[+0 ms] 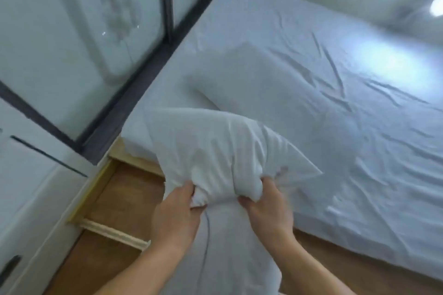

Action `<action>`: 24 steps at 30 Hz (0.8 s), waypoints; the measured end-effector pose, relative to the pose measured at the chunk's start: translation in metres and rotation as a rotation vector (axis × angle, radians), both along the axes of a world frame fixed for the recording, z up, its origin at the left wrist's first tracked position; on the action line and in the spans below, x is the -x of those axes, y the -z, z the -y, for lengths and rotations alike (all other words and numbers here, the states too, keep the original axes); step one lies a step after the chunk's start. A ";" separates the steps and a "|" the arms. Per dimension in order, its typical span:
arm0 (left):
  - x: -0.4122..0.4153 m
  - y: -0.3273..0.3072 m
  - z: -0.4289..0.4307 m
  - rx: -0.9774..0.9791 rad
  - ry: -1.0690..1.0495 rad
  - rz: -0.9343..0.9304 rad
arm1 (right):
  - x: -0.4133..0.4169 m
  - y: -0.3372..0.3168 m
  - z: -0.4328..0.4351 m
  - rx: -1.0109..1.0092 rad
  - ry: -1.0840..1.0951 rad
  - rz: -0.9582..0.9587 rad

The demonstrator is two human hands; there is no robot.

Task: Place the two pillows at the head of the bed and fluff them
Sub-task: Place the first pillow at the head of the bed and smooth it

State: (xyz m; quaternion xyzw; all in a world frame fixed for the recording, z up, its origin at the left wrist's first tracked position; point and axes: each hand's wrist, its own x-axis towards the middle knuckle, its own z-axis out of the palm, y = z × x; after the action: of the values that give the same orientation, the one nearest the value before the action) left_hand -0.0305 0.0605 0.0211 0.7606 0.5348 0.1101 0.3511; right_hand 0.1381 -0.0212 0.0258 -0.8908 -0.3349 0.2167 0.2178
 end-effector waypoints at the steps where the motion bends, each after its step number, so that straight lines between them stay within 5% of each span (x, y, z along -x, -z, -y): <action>1: -0.028 -0.037 -0.031 -0.067 -0.006 0.023 | -0.032 -0.037 -0.034 -0.046 -0.003 0.043; 7: -0.184 -0.182 -0.205 -0.184 -0.050 -0.028 | -0.219 -0.186 -0.205 0.042 0.050 0.122; 14: -0.194 -0.122 -0.189 0.032 0.181 -0.347 | -0.216 -0.093 -0.128 0.219 -0.091 -0.202; 24: -0.255 -0.094 -0.280 0.076 0.266 -0.281 | -0.260 -0.092 -0.198 0.108 -0.021 -0.342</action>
State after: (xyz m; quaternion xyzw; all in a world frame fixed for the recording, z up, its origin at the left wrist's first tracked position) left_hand 0.2241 0.3408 0.1155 0.8186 0.4772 -0.0647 0.3129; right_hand 0.3981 0.1772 0.1180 -0.8477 -0.2904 0.3848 0.2212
